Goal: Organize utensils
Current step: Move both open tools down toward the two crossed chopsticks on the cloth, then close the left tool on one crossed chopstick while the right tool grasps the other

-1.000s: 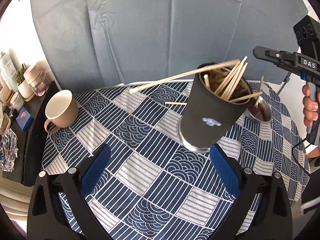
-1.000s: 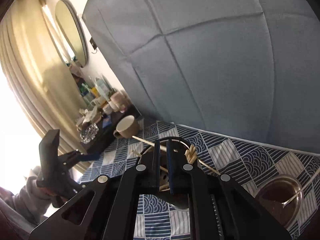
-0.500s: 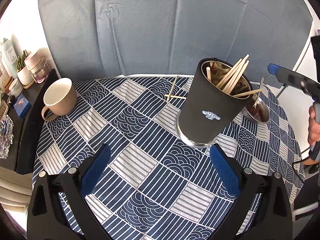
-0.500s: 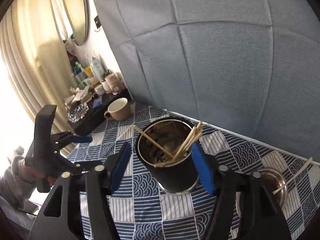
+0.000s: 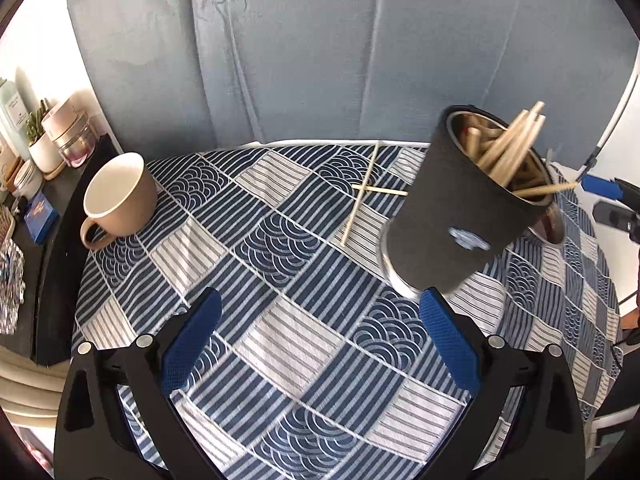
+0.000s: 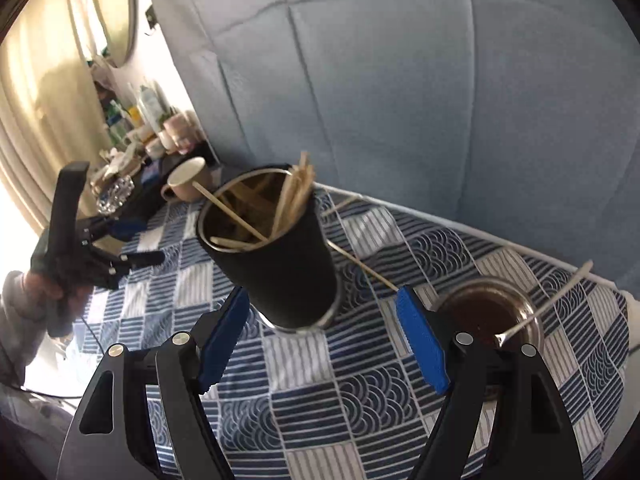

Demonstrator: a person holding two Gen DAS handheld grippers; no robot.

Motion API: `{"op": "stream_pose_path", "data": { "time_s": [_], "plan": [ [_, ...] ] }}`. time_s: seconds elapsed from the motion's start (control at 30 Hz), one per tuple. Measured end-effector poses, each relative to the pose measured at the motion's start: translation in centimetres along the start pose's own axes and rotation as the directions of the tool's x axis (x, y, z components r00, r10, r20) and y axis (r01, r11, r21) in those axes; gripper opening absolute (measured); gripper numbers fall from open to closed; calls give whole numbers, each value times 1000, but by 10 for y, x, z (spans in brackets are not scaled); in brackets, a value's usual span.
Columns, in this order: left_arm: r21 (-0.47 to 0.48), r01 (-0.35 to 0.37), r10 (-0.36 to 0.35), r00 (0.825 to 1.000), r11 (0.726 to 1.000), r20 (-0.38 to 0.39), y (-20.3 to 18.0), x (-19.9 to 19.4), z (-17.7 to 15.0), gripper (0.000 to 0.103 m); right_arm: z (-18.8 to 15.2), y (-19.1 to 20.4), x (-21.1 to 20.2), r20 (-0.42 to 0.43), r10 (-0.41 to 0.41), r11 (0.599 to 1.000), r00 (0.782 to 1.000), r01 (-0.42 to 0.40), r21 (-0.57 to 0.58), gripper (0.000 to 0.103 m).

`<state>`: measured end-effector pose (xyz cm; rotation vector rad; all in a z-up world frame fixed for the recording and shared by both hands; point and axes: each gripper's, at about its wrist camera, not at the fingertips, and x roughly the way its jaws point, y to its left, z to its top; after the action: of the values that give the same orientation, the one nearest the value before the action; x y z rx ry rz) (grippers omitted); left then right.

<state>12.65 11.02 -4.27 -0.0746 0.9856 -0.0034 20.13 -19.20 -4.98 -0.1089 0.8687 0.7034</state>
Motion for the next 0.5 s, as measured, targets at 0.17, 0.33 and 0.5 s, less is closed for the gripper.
{"op": "stream_pose_path", "data": {
  "time_s": [0.17, 0.33, 0.5],
  "plan": [
    [16, -5, 6, 999, 1000, -35, -2, 28, 17, 97, 0, -13, 26, -78, -23, 999, 997, 20, -44, 72],
    [42, 2, 1, 997, 999, -72, -7, 61, 31, 97, 10, -29, 63, -170, -33, 993, 985, 13, -116, 71],
    [80, 32, -23, 993, 996, -120, -9, 100, 47, 97, 21, -49, 111, -295, -25, 987, 955, -23, -157, 66]
  ]
}}
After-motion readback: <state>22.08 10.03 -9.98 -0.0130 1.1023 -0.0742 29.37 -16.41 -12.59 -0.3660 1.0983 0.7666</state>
